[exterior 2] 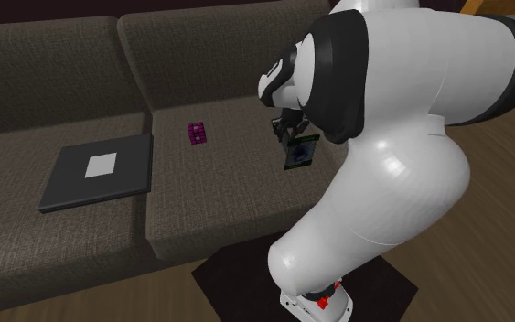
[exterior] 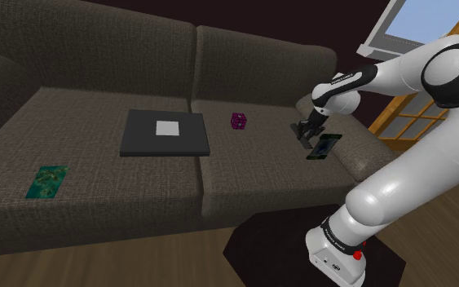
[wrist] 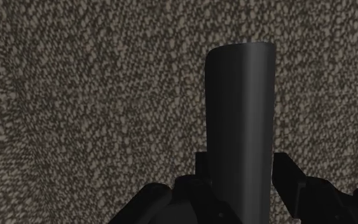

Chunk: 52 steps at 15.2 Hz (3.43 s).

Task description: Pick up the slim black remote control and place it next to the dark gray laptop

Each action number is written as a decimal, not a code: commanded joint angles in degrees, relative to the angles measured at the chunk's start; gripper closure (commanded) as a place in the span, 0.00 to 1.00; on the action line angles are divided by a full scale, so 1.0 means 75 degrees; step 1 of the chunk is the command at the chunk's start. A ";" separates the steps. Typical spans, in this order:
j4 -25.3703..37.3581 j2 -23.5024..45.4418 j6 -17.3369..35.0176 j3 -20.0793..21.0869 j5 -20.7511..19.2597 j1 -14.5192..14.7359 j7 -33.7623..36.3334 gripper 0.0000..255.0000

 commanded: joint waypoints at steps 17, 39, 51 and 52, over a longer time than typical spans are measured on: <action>0.0754 -0.1178 -0.1862 0.0180 -0.0664 -0.0099 0.0601 1.00; -0.1302 -0.3550 -0.1987 0.3019 -0.0123 0.1253 0.4477 1.00; -0.0963 -0.3160 -0.1731 0.4922 0.0802 0.2433 0.6850 1.00; -0.0873 -0.3063 -0.1702 0.5078 0.0851 0.2511 0.7050 1.00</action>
